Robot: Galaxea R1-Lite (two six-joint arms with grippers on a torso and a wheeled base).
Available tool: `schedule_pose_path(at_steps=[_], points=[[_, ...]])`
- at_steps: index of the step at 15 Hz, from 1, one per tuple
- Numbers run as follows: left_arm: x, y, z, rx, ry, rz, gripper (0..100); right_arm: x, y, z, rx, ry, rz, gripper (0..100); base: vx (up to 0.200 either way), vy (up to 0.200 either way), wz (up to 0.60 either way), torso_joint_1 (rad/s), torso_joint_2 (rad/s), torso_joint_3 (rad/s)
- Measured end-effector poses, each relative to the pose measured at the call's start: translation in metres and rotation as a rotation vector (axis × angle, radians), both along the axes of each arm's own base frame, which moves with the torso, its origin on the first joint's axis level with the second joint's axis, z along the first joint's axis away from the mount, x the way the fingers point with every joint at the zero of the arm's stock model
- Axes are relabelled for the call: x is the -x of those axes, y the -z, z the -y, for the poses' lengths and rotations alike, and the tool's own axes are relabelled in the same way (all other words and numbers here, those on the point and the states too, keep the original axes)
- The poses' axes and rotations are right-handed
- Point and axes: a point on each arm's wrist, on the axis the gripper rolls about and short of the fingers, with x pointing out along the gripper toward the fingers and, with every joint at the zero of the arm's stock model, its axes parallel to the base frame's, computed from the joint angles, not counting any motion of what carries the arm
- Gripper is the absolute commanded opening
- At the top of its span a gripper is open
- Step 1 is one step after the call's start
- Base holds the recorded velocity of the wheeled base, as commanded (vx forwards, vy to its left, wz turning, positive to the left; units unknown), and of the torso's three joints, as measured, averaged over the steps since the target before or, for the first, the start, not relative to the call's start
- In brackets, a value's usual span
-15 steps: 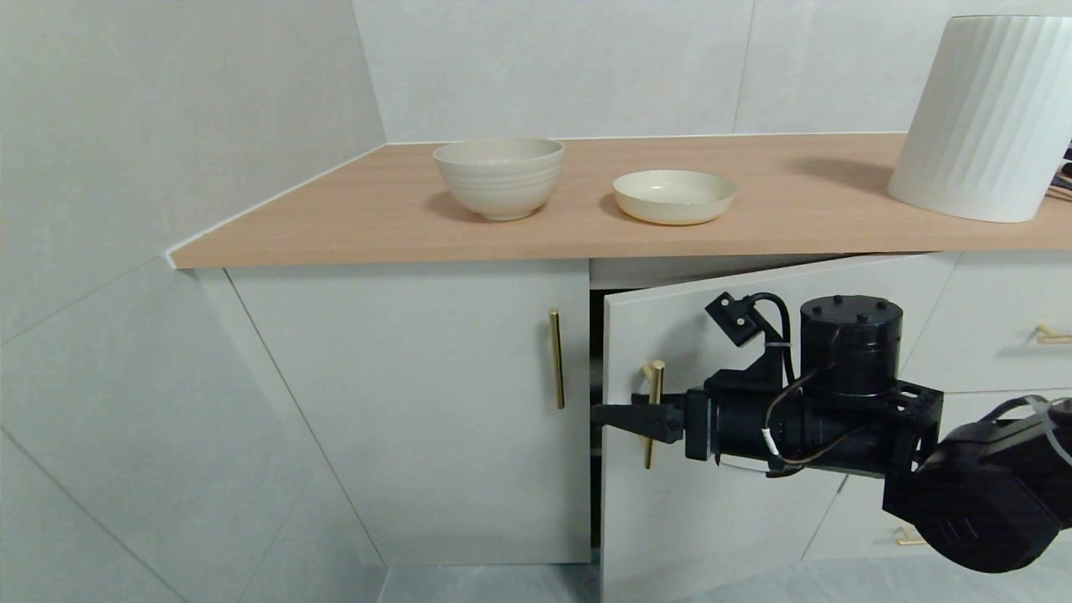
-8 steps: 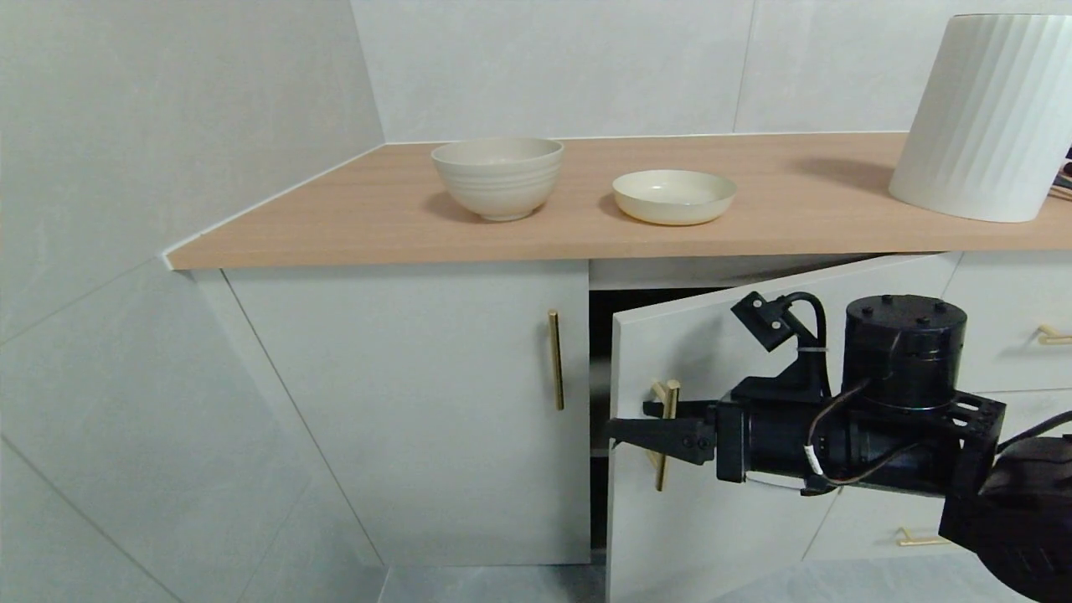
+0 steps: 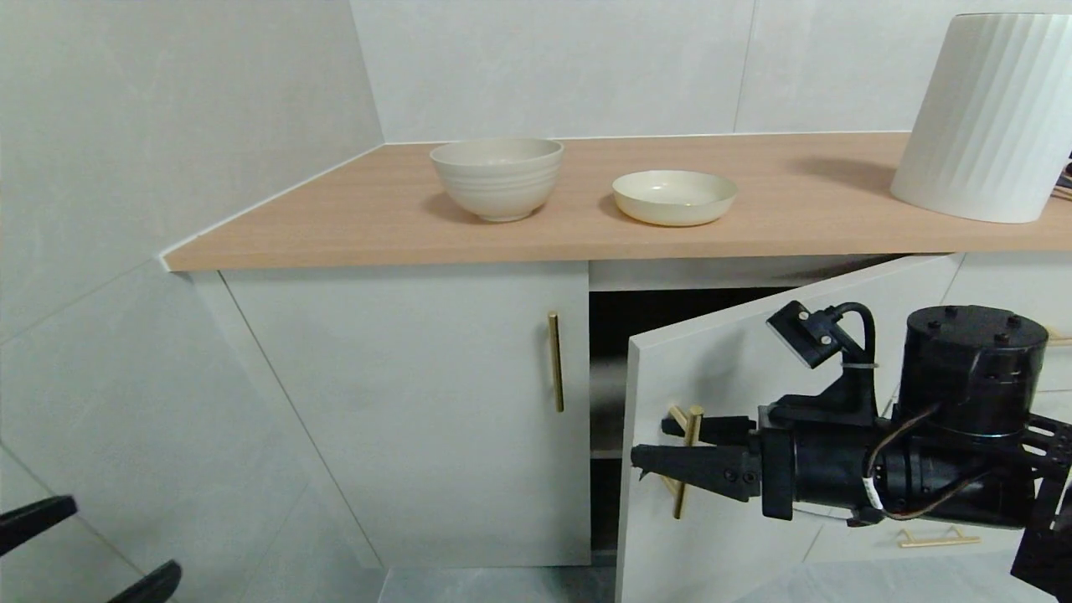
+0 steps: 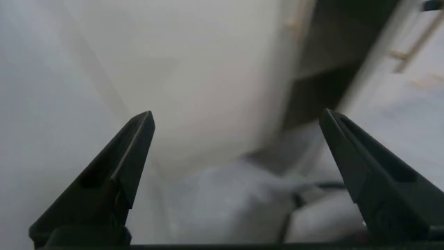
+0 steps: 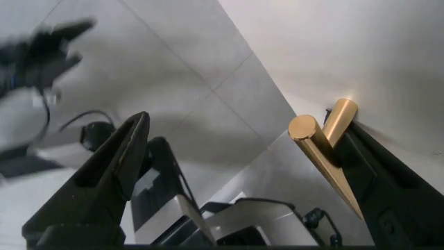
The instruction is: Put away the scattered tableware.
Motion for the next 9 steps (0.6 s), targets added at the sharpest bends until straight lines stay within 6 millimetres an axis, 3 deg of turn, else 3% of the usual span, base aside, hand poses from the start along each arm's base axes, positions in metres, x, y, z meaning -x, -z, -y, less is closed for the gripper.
schedule_pose_path(at_steps=[4,9], points=[[-0.067,-0.022,0.032,0.077,0.224,-0.098,100,0.011,0.0,0.007,-0.003,-0.04,-0.006,100,0.0,0.0,0.0,0.0,0.0,0.0],[-0.128,-0.009,0.087,0.198,0.37,-0.179,100,0.016,0.001,0.01,-0.003,-0.05,-0.007,100,0.0,0.0,0.0,0.0,0.0,0.0]])
